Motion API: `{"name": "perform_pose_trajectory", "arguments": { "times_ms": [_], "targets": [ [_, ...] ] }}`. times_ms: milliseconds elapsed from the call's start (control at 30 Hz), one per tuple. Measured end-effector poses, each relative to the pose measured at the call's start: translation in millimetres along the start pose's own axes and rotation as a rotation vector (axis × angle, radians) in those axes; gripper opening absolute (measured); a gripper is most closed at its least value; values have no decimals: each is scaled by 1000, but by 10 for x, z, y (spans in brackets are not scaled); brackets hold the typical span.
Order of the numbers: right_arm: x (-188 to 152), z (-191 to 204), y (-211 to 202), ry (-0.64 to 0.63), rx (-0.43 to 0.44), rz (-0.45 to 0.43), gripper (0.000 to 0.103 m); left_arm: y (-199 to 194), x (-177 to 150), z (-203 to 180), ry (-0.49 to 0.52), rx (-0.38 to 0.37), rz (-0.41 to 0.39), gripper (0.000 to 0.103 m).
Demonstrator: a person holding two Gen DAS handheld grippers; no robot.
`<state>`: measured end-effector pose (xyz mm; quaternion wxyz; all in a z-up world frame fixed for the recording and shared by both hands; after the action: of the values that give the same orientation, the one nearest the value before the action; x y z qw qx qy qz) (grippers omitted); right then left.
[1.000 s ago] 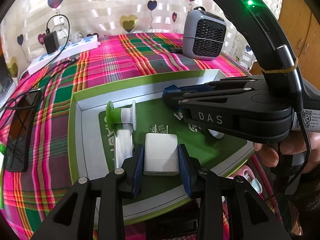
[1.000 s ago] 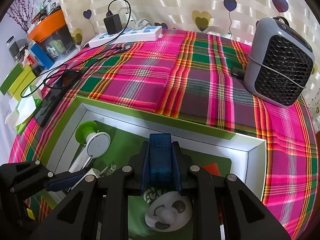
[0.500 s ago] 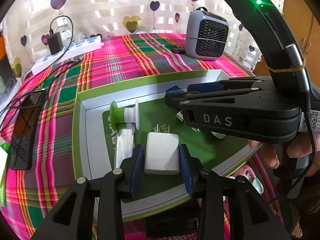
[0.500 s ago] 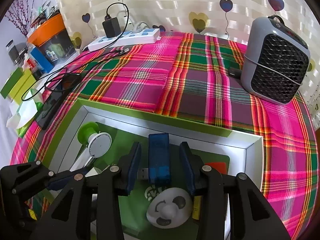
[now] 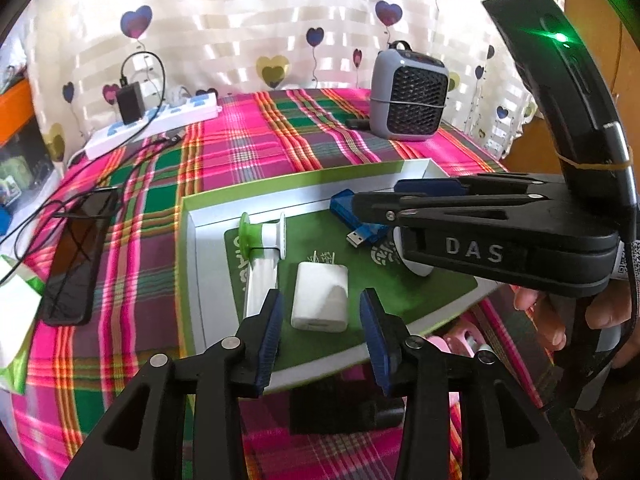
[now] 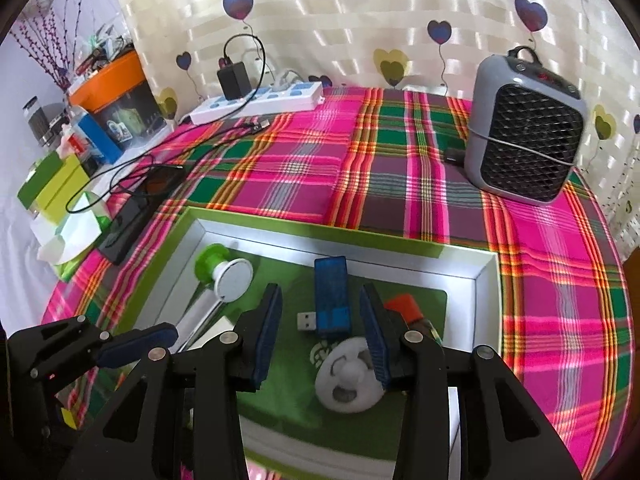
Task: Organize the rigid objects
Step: 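Move the left tool to the black rectangular device while the right tool moves to the pink clip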
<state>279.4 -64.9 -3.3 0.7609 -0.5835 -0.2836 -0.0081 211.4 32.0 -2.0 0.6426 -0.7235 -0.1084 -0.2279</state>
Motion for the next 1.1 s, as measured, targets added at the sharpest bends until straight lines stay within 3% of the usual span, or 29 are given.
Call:
{"name": "perform_pose_trajectory", "arguments": {
  "times_ms": [667, 1100],
  "targets": [
    [-557, 123, -513, 27, -20, -102, 41, -433, -448, -51, -31, 32, -53, 39],
    [-974, -21, -629, 87, -68, -132, 41, -567, -744, 31, -85, -1, -84, 39]
  ]
}}
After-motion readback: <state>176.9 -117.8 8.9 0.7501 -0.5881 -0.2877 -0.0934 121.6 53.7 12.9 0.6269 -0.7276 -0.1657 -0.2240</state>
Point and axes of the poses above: each gripper's, at about its wrist camera, not at the fingertips, and y roughly the way its jaws point, z to its left, x to its top, the point moved 5 cm from there along y, roughly the way its jaws point, and after that the axes turned 13 degrees about z, right-handed, at the moved point
